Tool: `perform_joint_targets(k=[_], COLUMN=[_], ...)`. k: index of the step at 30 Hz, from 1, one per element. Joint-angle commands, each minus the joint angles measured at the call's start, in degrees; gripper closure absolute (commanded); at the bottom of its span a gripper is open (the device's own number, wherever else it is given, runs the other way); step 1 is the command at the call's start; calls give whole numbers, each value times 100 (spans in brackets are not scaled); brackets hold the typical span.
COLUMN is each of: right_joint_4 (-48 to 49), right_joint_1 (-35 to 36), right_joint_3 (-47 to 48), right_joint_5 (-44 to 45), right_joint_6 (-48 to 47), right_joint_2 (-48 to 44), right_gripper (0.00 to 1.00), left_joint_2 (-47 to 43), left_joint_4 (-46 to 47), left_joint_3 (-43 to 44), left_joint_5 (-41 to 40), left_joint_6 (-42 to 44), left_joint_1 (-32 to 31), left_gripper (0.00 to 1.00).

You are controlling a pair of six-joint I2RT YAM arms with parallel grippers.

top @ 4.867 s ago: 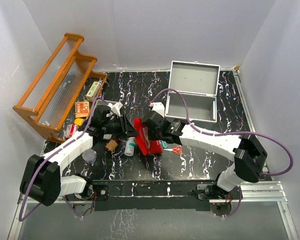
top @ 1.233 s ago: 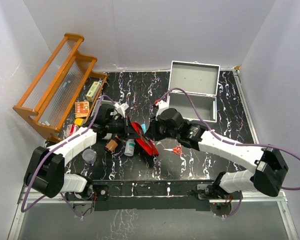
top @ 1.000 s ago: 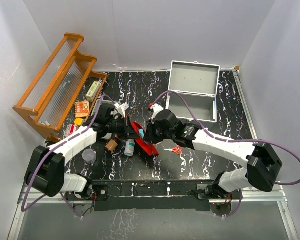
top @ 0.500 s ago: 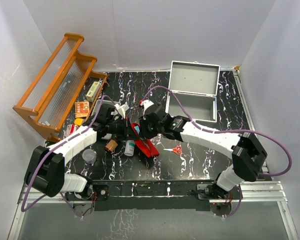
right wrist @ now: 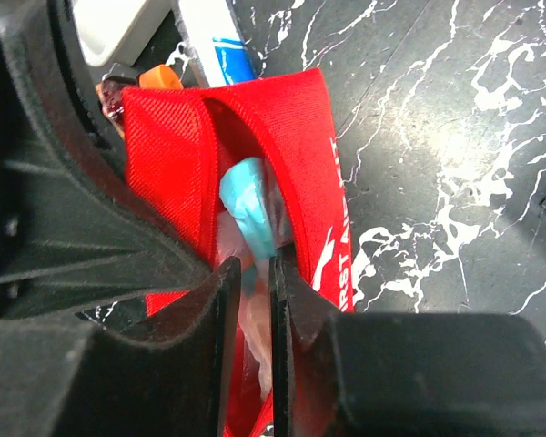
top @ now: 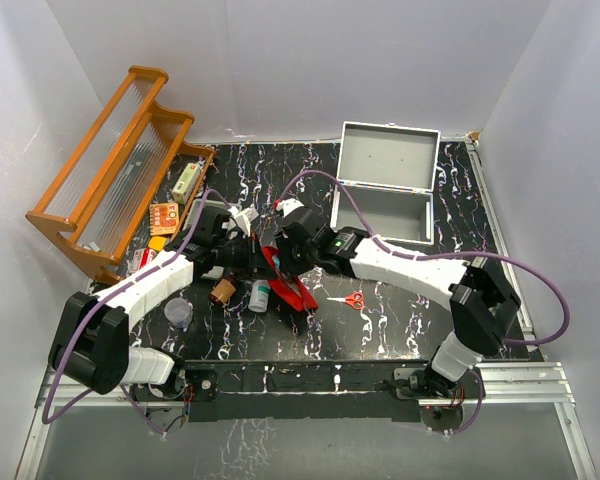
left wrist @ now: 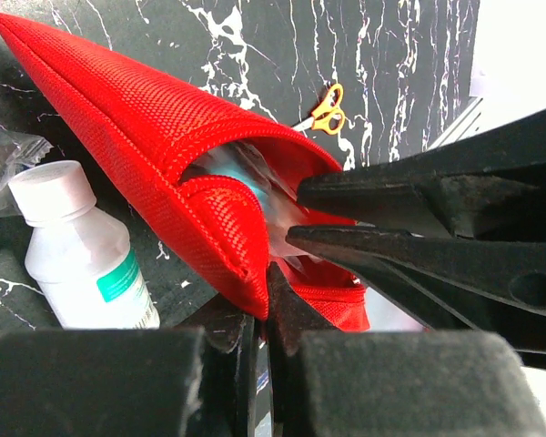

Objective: Organize the medicine kit

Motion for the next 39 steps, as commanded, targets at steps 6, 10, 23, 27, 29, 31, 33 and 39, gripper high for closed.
perform_joint_targets(k=[6,10,23,27,29,31,33,39], right_joint_4=[6,96,500,6,-210,-384,-453,-392], right_joint_1=[14,16,14,7,7,-1,-53,-432], right_joint_3=[534,422,-1492,-2000,-2186,-2329,-2495,-2806], right_joint_5=[547,508,2003,2682,2840,2921,2909,2613], right_joint_6=[164,250,980,1512,1722,1935,2136,2355], right_joint_2=[143,-86,-2278,-2596,-2611,-2589,-2511,-2034], right_gripper=[76,79,62,49,47,45,44,43], left_joint_2=[-178,-202,-291,-357,-386,-408,-438,-560], left_joint_4=[-123,-136,-57,-71,-98,-112,-223,-440], left_joint_3=[212,198,327,428,484,576,690,875], left_joint_5=[12,-4,172,222,269,367,387,395], left_joint_6=[112,123,295,331,281,207,162,191], left_joint_1=[-21,-21,-21,-21,-21,-21,-21,-21], left_gripper=[100,100,100,100,100,100,100,100])
